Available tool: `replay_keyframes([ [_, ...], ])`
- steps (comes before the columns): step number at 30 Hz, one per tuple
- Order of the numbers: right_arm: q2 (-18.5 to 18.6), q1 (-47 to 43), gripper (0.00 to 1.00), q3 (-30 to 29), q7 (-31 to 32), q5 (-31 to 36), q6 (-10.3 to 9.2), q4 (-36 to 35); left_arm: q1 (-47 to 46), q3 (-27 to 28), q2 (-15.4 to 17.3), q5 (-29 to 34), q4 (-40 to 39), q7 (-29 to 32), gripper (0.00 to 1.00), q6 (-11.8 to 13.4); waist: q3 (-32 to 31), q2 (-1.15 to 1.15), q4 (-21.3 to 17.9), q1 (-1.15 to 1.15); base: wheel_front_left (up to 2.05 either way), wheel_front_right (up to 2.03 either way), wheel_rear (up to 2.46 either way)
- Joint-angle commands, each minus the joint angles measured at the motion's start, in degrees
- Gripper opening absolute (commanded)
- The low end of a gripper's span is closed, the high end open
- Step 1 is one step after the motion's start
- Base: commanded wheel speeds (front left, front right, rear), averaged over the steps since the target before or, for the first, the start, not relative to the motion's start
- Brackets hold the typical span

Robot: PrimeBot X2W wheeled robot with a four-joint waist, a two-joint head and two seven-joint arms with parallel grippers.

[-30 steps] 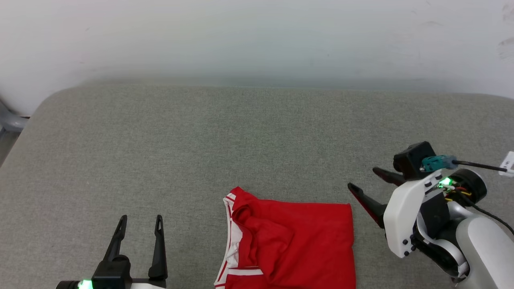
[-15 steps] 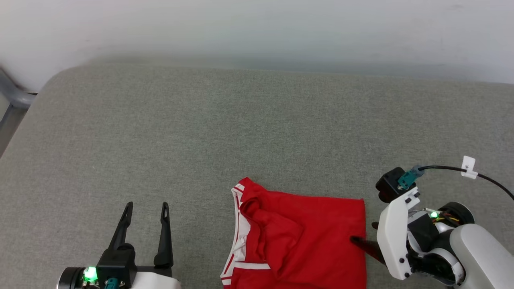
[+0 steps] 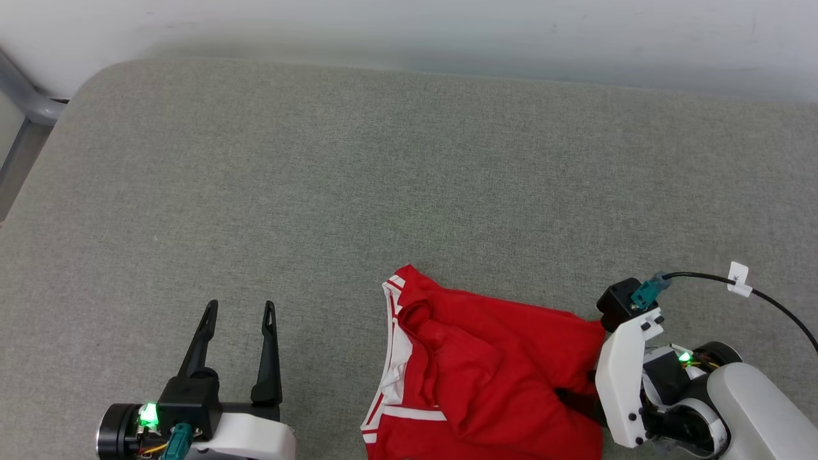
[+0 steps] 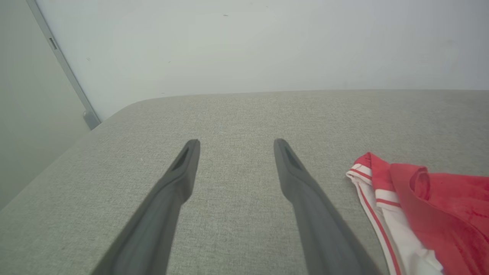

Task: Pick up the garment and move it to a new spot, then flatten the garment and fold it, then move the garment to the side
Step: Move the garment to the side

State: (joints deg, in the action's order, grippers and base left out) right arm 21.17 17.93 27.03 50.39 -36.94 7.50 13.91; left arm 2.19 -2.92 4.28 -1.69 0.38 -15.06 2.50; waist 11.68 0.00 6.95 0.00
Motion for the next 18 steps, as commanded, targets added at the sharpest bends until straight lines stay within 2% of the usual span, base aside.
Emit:
replay_keyframes([
  [1, -2.05, -3.51, 1.00, 2.14, 0.51, -0.85, -0.02, 2.90, -0.59, 0.18, -0.24, 0.24, 0.20, -0.14, 1.00, -0.32, 0.27, 0.00, 0.15, 0.00, 0.00, 0.00, 0.00],
  [5, -2.70, -3.06, 1.00, 3.26, -0.66, -1.56, -0.02, 3.86, -0.95, 0.52, -0.26, 0.36, 0.36, -0.14, 1.00, -0.42, 0.40, 0.00, -0.01, 0.00, 0.00, 0.00, 0.00],
  [6, -2.64, -2.83, 0.68, 3.53, -1.24, -1.60, 0.01, 3.77, -0.94, 0.59, -0.25, 0.38, 0.40, -0.14, 1.00, -0.45, 0.38, 0.00, -0.07, 0.00, 0.00, 0.00, 0.00],
  [7, -2.58, -2.56, 0.00, 3.66, -1.74, -1.79, 0.05, 3.83, -0.93, 0.67, -0.25, 0.39, 0.45, -0.14, 1.00, -0.36, 0.32, 0.00, -0.15, 0.00, 0.00, 0.00, 0.00],
  [15, -1.65, 0.35, 0.00, 3.48, -4.21, -4.38, 0.04, 1.90, -0.41, 0.91, -0.28, 0.41, 0.67, -0.14, 1.00, -0.55, -0.80, 0.00, -0.62, 0.00, 0.00, 0.00, 0.00],
  [18, -0.53, 1.62, 0.00, 3.13, -6.81, -5.24, 0.04, -1.06, 0.54, 1.07, -0.31, 0.59, 0.56, -0.14, 1.00, -0.39, -1.78, 0.00, -1.15, 0.00, 0.00, 0.00, 0.00],
])
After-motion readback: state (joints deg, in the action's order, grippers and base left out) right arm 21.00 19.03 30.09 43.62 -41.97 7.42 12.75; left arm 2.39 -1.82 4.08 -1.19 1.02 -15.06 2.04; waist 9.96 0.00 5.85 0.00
